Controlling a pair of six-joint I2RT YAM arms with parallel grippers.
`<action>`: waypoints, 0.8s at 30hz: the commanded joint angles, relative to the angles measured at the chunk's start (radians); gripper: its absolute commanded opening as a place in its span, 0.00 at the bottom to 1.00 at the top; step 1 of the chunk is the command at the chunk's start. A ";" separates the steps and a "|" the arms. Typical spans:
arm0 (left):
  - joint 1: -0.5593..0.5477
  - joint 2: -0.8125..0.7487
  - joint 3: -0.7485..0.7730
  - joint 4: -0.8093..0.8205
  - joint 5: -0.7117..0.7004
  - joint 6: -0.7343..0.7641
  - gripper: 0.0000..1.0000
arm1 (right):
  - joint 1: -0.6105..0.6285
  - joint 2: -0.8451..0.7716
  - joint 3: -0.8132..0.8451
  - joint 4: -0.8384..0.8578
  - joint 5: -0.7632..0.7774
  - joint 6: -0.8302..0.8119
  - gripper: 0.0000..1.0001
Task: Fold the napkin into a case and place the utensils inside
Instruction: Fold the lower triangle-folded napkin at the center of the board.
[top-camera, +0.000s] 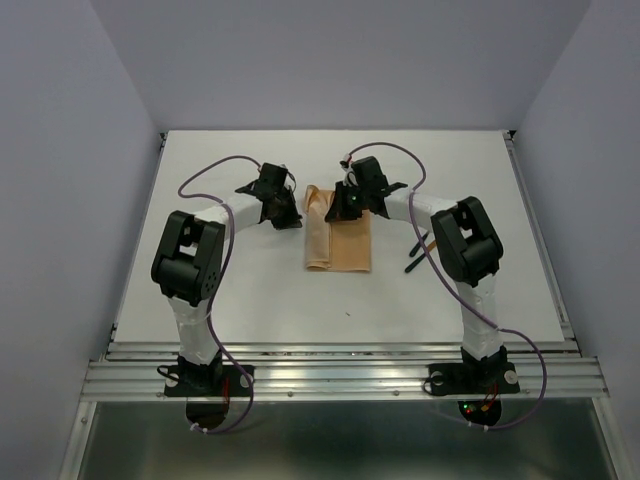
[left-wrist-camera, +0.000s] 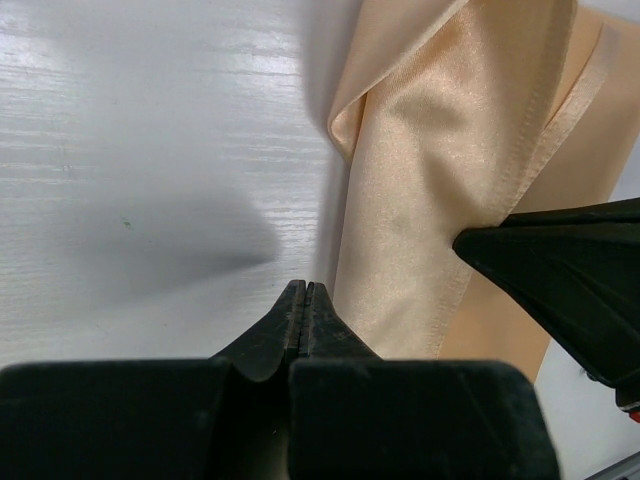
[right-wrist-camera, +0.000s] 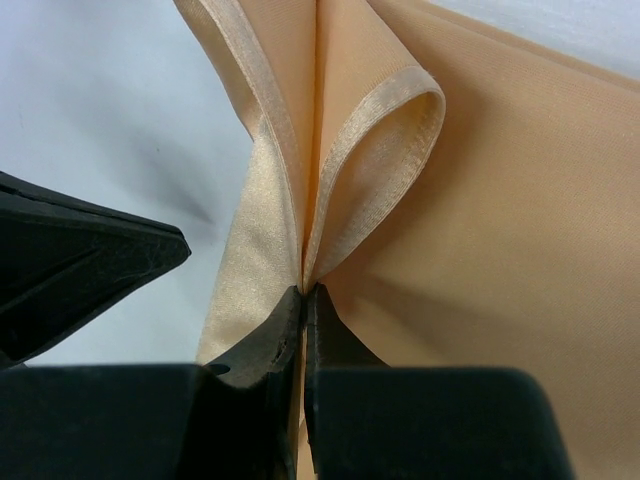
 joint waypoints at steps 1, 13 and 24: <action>0.001 0.002 0.047 -0.013 -0.011 0.016 0.00 | -0.009 0.010 0.056 -0.029 0.027 -0.080 0.01; -0.009 -0.026 -0.004 -0.010 -0.005 0.030 0.00 | -0.027 0.053 0.076 -0.040 0.006 -0.114 0.01; -0.063 -0.142 -0.079 0.004 0.011 0.049 0.00 | -0.027 0.079 0.088 -0.041 -0.023 -0.106 0.01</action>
